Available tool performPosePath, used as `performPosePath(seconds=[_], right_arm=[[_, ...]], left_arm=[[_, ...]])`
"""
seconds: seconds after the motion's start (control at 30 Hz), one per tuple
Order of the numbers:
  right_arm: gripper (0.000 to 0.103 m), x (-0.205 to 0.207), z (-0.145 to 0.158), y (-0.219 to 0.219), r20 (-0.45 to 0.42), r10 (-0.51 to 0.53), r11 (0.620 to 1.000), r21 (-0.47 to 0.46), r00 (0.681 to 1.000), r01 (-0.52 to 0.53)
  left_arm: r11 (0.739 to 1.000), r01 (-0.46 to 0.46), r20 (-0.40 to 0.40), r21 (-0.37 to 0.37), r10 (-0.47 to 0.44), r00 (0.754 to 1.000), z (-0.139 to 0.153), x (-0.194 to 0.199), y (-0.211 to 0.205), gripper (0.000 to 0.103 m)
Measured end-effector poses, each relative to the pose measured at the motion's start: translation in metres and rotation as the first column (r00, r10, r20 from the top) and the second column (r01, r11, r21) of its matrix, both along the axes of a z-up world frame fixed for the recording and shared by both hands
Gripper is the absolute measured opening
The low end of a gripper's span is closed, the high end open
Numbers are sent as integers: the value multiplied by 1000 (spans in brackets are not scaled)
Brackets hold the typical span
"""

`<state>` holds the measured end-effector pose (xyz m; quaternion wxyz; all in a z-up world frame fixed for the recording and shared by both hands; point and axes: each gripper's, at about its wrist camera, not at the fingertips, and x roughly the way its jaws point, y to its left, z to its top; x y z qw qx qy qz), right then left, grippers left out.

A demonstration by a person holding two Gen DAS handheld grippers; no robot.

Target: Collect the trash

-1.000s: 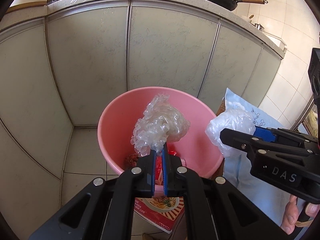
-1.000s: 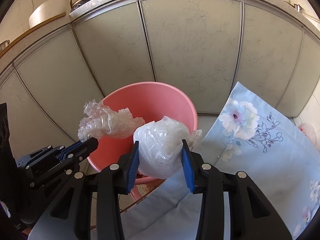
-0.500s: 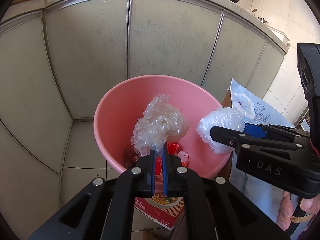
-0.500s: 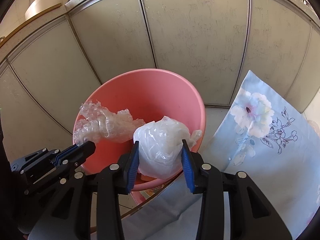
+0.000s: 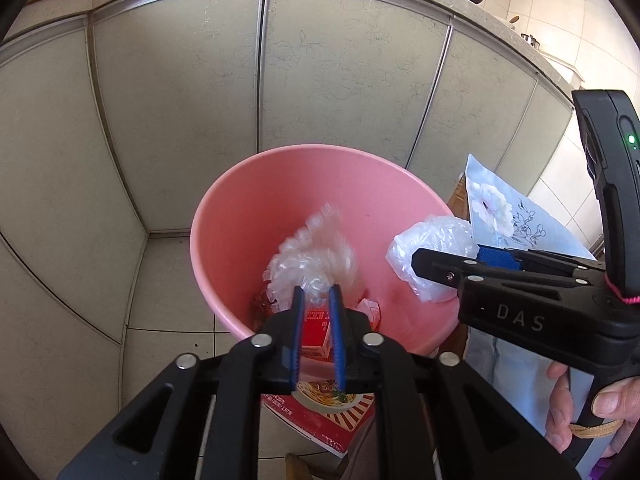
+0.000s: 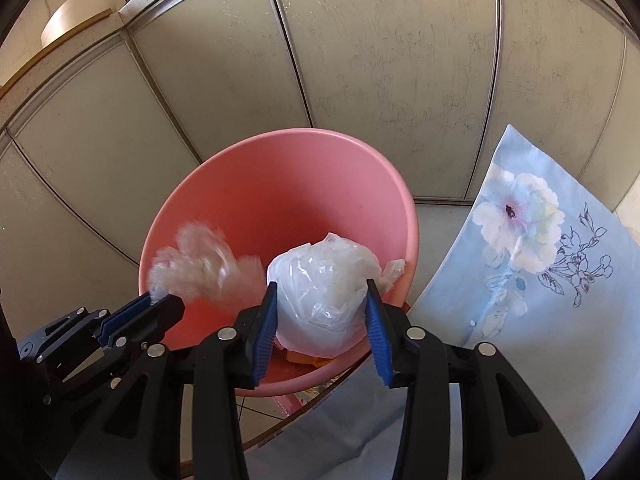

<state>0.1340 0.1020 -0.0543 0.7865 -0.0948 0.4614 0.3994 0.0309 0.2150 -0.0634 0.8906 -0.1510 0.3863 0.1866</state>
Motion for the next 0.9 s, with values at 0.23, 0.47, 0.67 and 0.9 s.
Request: performPosePath(seconds=[0.23,0.47,0.67,0.9], right_arm=[[49,0,4,-5,-2,14,1000,26,1000,-14],[50,-5,19,-13,21,11,998,63,1000,-13],[49,-23,43,-32,105,-6,996,93,994,-4],[49,-55,59,-63,216,-44,997,72,975,30]], left_arm=[[1000,7,21,-6,-7,1000,6,-2,-1,25],[1000,4,35,-9,-4,999,15,-9,-5,37],[1000,13,49,-10,-13,999,29,-17,-13,38],[999,29,83,24,-31,996,48,-29,-29,51]])
